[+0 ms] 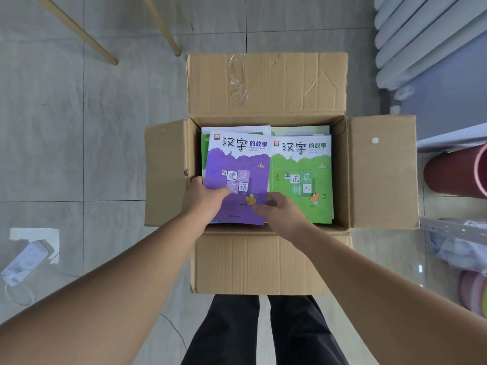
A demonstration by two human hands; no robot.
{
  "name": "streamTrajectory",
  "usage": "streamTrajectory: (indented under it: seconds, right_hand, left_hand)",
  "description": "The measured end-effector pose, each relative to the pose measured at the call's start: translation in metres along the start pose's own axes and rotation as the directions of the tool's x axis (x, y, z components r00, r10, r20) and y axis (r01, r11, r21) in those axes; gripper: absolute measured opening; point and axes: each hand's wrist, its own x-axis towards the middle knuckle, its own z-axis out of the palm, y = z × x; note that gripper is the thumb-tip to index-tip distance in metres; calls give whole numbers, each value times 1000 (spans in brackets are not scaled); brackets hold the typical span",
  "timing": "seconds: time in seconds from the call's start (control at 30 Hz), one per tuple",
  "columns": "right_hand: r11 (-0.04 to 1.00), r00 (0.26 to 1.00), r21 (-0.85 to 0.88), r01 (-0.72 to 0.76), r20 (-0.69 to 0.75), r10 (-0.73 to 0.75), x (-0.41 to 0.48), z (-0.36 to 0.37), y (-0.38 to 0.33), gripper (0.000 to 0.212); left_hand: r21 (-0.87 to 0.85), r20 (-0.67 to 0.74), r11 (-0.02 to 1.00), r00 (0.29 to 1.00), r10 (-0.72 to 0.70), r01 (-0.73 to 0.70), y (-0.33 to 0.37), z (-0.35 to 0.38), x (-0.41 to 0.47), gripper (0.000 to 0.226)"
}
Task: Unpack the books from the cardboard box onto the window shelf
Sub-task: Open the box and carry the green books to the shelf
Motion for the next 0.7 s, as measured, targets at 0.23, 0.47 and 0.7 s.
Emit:
streamTrajectory:
  seconds: [0.23,0.47,0.7]
  right_hand:
    - [974,878,-209,-85,-477,-25,10,-69,17,70]
    - [989,922,57,-138,-358,150,27,-86,16,60]
    - [980,911,156,-122,-374,173,37,-95,20,32]
  left_hand:
    - [-70,77,995,995,-63,69,7,2,6,39]
    - [-84,47,993,996,-81,84,7,5,8,41]
    - [-20,0,999,1000,-25,25,9,8,-2,34]
